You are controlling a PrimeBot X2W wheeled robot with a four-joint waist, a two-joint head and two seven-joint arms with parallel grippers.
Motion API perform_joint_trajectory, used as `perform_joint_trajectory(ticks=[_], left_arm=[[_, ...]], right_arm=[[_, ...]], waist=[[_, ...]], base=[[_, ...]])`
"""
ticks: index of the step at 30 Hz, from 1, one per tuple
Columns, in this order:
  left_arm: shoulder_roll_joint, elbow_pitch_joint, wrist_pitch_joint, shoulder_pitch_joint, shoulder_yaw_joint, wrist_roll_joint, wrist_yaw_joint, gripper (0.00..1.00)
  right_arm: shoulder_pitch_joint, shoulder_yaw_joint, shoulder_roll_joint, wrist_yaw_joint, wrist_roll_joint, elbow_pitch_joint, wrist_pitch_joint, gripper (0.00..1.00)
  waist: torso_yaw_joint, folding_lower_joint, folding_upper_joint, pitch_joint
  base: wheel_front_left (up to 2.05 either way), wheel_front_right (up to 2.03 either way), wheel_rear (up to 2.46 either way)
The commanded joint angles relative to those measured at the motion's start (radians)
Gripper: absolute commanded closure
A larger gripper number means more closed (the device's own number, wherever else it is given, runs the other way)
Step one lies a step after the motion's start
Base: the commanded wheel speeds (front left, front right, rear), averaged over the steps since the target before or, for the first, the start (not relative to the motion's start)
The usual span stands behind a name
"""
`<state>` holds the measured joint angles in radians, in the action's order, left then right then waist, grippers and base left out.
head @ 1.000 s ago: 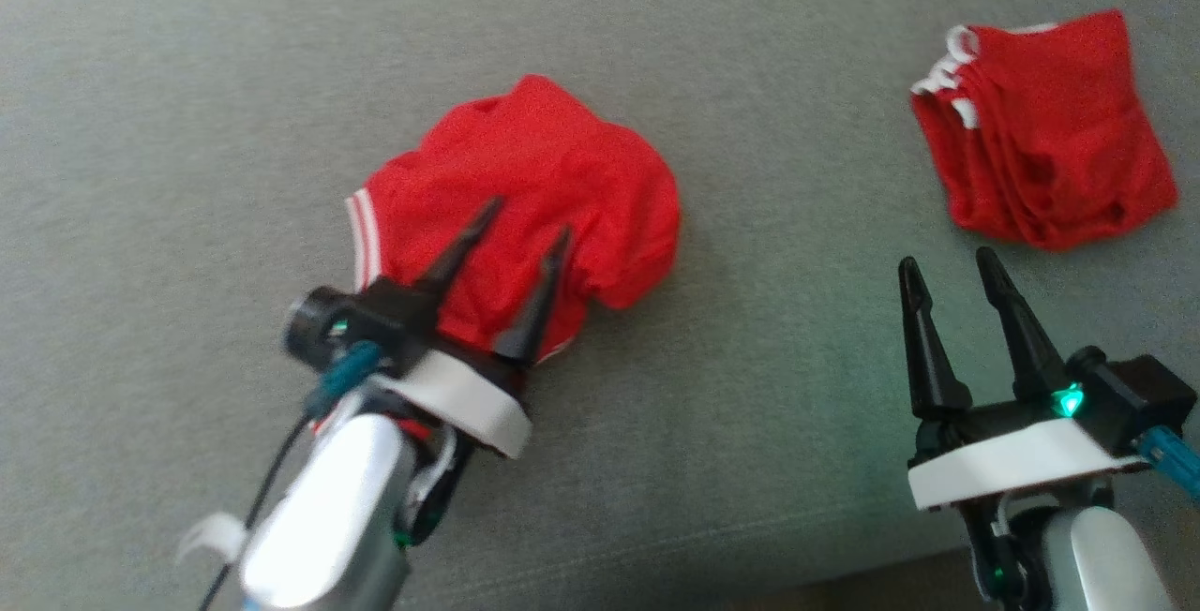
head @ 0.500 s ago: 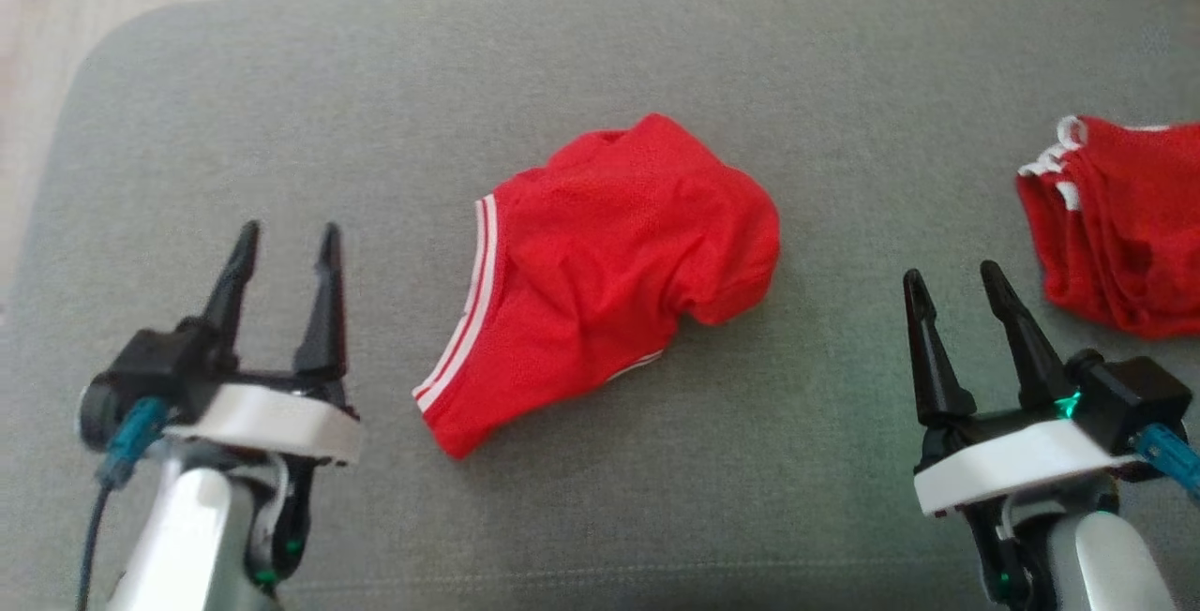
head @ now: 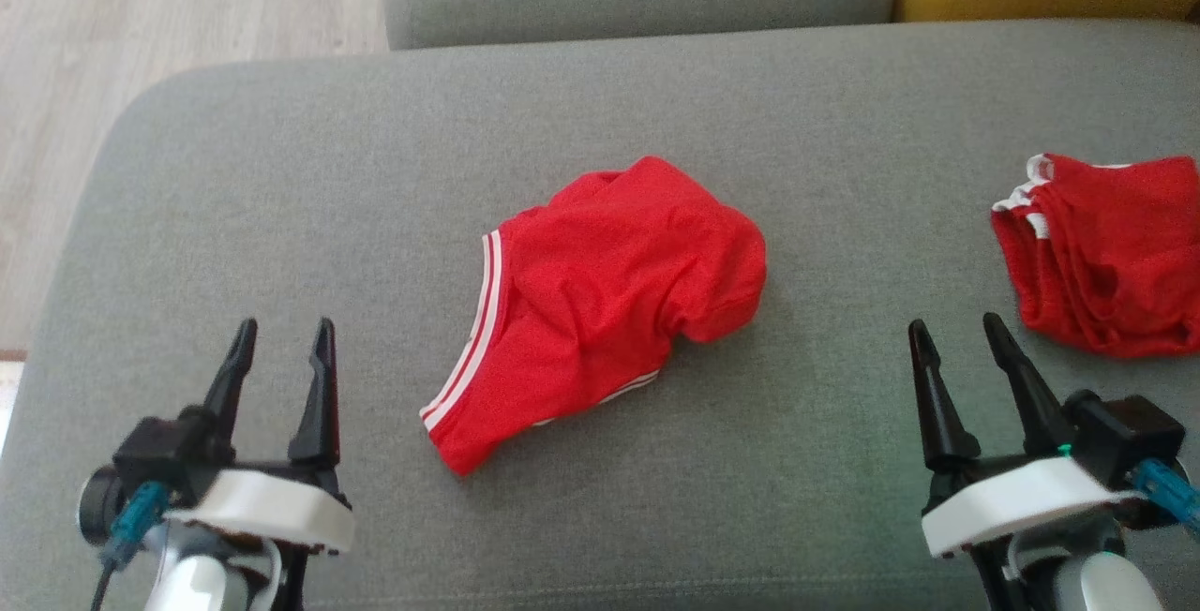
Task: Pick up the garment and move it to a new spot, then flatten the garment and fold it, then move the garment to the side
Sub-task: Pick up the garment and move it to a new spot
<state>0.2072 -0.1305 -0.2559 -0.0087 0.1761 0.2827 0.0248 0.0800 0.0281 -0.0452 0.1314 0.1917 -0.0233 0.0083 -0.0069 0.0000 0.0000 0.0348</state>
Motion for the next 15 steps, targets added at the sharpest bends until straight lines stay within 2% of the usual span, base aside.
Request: perform_joint_trajectory(ticks=[1, 15], left_arm=[[0.012, 0.035, -0.006, -0.031, -0.037, -0.01, -0.001, 0.0], [0.015, 0.036, -0.002, 0.009, -0.027, -0.009, 0.017, 0.0]], right_arm=[[-0.021, 0.017, -0.005, -0.001, -0.008, -0.037, 0.001, 0.0], [0.011, 0.01, -0.005, -0.001, 0.004, -0.053, 0.013, 0.0]], waist=[[-0.002, 0.0, 0.0, -0.014], [-0.011, 0.0, 0.0, -0.038]], base=[[0.0, 0.0, 0.0], [0.0, 0.0, 0.0]])
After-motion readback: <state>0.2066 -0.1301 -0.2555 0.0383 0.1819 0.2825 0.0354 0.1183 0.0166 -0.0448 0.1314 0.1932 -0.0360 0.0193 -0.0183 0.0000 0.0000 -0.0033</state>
